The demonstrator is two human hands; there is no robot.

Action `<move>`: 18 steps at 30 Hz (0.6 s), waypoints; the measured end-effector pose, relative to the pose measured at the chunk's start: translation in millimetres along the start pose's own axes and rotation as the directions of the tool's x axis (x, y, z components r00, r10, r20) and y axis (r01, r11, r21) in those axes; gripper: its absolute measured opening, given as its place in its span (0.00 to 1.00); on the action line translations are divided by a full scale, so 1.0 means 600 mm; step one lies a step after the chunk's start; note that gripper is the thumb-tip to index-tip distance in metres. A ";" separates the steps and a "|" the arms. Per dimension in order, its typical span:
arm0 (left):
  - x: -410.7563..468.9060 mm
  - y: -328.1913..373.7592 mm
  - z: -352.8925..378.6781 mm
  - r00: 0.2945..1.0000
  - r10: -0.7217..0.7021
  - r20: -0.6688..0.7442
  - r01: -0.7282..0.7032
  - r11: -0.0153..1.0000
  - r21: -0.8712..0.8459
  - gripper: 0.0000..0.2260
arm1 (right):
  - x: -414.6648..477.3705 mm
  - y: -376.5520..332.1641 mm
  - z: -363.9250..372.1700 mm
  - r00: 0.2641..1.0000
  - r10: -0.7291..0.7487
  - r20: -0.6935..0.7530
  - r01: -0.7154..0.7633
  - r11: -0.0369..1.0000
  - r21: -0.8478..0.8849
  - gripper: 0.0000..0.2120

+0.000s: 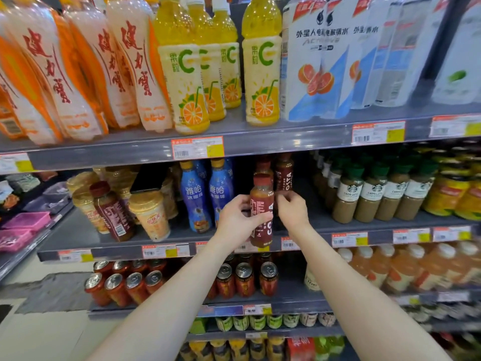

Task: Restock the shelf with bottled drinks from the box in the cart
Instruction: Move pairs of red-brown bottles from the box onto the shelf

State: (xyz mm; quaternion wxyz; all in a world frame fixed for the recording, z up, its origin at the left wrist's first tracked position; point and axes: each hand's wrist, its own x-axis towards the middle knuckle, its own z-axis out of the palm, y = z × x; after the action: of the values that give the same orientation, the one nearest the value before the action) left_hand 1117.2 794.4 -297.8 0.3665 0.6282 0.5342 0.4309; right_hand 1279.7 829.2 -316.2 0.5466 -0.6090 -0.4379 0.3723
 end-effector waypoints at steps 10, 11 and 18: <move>0.042 0.058 0.091 0.995 0.099 -0.015 -0.098 0.994 0.038 0.18 | -0.003 -0.033 -0.114 0.946 -0.072 0.317 0.000 0.976 0.219 0.10; 0.047 0.057 0.100 0.992 0.123 -0.033 -0.121 0.992 0.041 0.18 | 0.003 -0.032 -0.121 0.935 -0.096 0.341 0.016 0.973 0.231 0.08; 0.061 0.031 0.158 0.966 0.150 -0.209 -0.137 0.988 0.075 0.13 | 0.043 -0.009 -0.120 0.944 -0.161 0.289 0.125 0.982 0.138 0.12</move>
State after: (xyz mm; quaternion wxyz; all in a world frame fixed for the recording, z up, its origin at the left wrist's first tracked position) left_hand 1214.6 827.2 -309.1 0.2555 0.6259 0.5364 0.5051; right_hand 1355.1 829.0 -301.4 0.5347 -0.4790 -0.5357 0.4446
